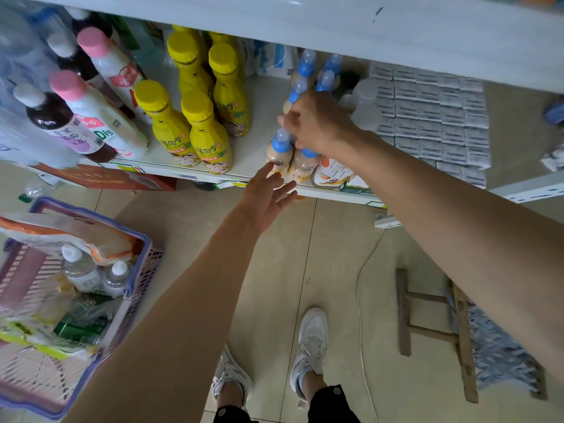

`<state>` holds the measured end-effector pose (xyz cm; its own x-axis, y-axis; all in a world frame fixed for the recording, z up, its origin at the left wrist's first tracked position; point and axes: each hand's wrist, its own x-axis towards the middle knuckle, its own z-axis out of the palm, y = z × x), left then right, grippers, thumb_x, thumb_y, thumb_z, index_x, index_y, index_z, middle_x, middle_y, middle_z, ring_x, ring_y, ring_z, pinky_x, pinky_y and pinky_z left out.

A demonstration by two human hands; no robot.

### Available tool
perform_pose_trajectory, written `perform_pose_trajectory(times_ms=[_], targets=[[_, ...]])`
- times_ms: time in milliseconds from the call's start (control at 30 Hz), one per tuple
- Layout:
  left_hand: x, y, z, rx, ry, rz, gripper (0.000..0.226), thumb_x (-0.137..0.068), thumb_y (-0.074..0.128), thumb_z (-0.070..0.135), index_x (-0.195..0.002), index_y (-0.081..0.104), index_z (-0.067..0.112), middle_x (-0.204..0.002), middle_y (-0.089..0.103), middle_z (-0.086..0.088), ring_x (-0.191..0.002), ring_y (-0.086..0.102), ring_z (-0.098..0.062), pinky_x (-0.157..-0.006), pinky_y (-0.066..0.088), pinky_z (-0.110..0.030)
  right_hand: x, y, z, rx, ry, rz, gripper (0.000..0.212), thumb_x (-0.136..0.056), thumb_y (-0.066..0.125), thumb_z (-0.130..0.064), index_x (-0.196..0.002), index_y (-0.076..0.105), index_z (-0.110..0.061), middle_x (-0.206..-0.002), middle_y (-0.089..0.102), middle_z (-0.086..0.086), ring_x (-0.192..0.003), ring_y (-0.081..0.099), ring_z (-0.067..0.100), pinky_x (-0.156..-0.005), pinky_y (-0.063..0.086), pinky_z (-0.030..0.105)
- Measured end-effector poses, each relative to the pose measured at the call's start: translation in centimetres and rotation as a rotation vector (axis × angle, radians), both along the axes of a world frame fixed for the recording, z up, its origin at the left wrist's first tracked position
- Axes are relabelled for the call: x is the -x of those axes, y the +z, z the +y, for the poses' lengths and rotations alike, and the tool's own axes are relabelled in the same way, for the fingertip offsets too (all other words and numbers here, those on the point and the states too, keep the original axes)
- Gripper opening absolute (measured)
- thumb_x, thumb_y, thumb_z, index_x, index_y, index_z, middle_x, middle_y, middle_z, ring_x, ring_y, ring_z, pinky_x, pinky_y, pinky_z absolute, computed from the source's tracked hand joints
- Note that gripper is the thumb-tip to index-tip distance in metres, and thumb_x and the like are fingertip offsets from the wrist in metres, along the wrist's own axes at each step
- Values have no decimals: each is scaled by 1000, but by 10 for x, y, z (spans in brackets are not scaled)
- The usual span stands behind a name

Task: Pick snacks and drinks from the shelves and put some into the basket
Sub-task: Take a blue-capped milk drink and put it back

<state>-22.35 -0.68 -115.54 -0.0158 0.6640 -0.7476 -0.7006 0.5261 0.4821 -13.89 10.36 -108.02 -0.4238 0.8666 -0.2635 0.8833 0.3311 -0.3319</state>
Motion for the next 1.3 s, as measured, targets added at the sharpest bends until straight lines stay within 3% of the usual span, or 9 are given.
perform_pose_trajectory(times_ms=[100,267,500,700,867,933,1000,1167,1300], targets=[[-2,2,-1,43,45,-18,33,-99,42,-6,-126,46,12,-91,51,-6,-107,58,-36,-103,46,-47,-11,9,-3,-87,-12,-48,23,-99,44,-16,-99,61,0,-100,61,20,-100,60,35,-71,32,29],[-11,4,1,73,15,-33,11,-101,45,3,-108,52,7,-92,53,-8,-107,58,-34,-97,47,-44,-11,13,-21,-112,87,-232,25,-95,49,-9,-117,59,-2,-128,55,21,-119,51,38,-81,40,38],[-24,1,3,51,-36,-15,24,-100,46,0,-120,54,10,-102,60,-4,-120,58,-31,-99,47,-45,-6,10,-27,-71,120,-287,33,-98,42,-6,-128,55,-2,-134,54,17,-121,55,33,-88,44,36],[-23,9,-3,37,-6,-39,28,-101,46,3,-128,49,11,-120,57,-8,-121,57,-32,-102,46,-51,-8,11,-29,21,125,-248,31,-88,57,-4,-120,56,-3,-124,57,15,-111,59,33,-78,42,32],[-14,0,-24,68,2,-68,15,-101,48,9,-114,55,11,-106,66,-9,-99,65,-29,-89,53,-45,-18,14,-29,102,125,-211,8,-87,61,-5,-91,54,-6,-77,45,6,-80,49,25,-62,35,27],[-10,-5,-36,107,0,-25,11,-100,49,12,-102,60,12,-96,67,-8,-89,65,-22,-83,55,-39,-21,15,-30,170,137,-194,20,-85,64,-9,-74,48,-6,-65,41,3,-72,48,25,-51,30,26],[-6,-12,-48,162,2,76,13,-99,51,12,-95,63,13,-86,65,-4,-82,63,-16,-83,53,-34,-22,17,-36,259,142,-182,27,-86,64,-13,-66,46,-10,-64,52,5,-68,56,27,-55,44,29],[7,-28,-74,264,-83,262,11,-97,53,15,-95,63,19,-91,64,2,-100,60,-14,-94,43,-38,-22,15,-51,463,100,-45,15,-90,59,-14,-79,57,-4,-67,68,12,-62,63,22,-71,53,31],[17,-31,-88,315,-28,44,9,-97,54,16,-101,61,11,-109,63,-16,-106,61,-34,-98,49,-48,-24,6,-55,580,27,90,29,-94,57,-14,-107,59,11,-83,70,24,-68,67,26,-81,58,41]])
